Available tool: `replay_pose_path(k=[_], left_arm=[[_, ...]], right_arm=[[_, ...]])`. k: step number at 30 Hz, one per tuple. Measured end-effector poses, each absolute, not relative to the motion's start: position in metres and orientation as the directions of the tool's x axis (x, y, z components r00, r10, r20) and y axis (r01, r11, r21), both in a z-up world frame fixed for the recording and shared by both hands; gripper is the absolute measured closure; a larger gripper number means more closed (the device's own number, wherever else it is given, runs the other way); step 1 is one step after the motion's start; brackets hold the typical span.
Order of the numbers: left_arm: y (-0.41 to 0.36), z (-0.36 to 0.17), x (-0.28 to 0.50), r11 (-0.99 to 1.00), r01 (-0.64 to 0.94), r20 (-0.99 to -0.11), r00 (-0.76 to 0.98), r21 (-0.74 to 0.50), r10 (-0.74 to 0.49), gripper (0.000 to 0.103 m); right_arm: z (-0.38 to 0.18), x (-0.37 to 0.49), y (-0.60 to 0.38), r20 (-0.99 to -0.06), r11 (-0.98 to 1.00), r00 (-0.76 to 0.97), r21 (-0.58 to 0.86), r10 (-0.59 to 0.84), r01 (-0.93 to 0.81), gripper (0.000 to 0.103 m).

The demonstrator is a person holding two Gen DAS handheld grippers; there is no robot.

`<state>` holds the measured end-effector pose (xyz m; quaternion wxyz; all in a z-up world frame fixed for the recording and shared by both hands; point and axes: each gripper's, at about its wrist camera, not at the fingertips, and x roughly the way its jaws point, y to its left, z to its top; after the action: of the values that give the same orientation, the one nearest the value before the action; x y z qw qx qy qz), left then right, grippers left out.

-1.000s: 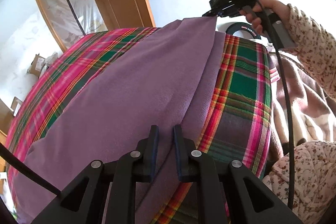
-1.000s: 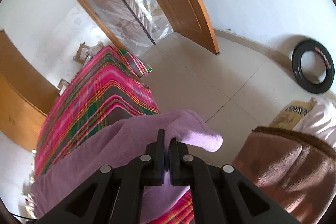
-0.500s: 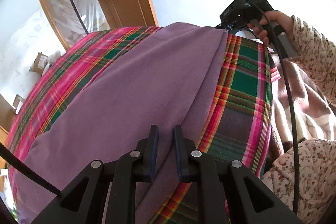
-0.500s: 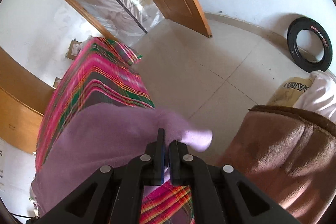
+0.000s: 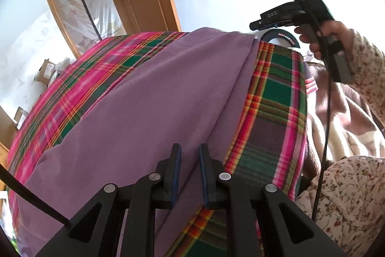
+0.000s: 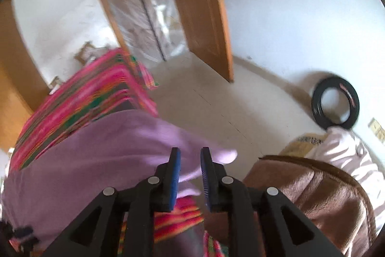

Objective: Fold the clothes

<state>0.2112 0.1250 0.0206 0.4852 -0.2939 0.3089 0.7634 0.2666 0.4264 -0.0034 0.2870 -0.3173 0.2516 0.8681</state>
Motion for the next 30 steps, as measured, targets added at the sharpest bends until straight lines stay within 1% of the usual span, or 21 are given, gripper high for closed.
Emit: replay_pose_path(k=[3, 9, 13, 15, 16, 17, 19, 21, 25, 27, 30], left_arm=[[0.126, 0.017, 0.213, -0.324, -0.928, -0.757, -0.343, 0.183, 0.555, 0.088], [0.123, 0.015, 0.21, -0.339, -0.93, -0.764, -0.321, 0.142, 0.56, 0.087], [0.124, 0.015, 0.213, -0.331, -0.93, -0.762, -0.33, 0.16, 0.558, 0.087], [0.124, 0.015, 0.211, -0.33, -0.932, -0.765, -0.318, 0.146, 0.561, 0.087], [0.122, 0.015, 0.21, -0.333, -0.934, -0.766, -0.305, 0.127, 0.566, 0.089], [0.121, 0.016, 0.208, -0.334, -0.936, -0.766, -0.294, 0.11, 0.571, 0.093], [0.119, 0.017, 0.21, -0.318, -0.943, -0.764, -0.275, 0.098, 0.583, 0.099], [0.116, 0.02, 0.211, -0.307, -0.949, -0.764, -0.249, 0.07, 0.596, 0.101], [0.111, 0.028, 0.213, -0.291, -0.957, -0.74, -0.206, 0.015, 0.64, 0.101], [0.108, 0.032, 0.216, -0.278, -0.961, -0.728, -0.19, 0.0, 0.658, 0.101], [0.101, 0.034, 0.214, -0.319, -0.947, -0.72, -0.244, 0.033, 0.65, 0.101]], right_arm=[[0.002, 0.269, 0.41, -0.673, -0.728, -0.687, 0.32, 0.276, -0.606, 0.081], [0.0, 0.252, 0.38, -0.688, -0.775, -0.685, 0.292, 0.237, -0.561, 0.08], [-0.004, 0.245, 0.372, -0.699, -0.769, -0.681, 0.307, 0.218, -0.561, 0.08], [-0.004, 0.244, 0.369, -0.699, -0.767, -0.681, 0.308, 0.22, -0.563, 0.075], [-0.003, 0.244, 0.368, -0.697, -0.769, -0.684, 0.311, 0.215, -0.558, 0.075], [-0.003, 0.244, 0.367, -0.695, -0.771, -0.688, 0.315, 0.209, -0.553, 0.075], [-0.001, 0.244, 0.364, -0.692, -0.775, -0.694, 0.322, 0.199, -0.543, 0.075], [0.0, 0.245, 0.362, -0.688, -0.779, -0.701, 0.329, 0.189, -0.533, 0.075], [0.002, 0.245, 0.358, -0.681, -0.787, -0.713, 0.344, 0.168, -0.513, 0.075], [0.005, 0.241, 0.35, -0.681, -0.814, -0.721, 0.344, 0.126, -0.467, 0.075], [0.011, 0.237, 0.331, -0.681, -0.862, -0.731, 0.345, 0.043, -0.372, 0.075]])
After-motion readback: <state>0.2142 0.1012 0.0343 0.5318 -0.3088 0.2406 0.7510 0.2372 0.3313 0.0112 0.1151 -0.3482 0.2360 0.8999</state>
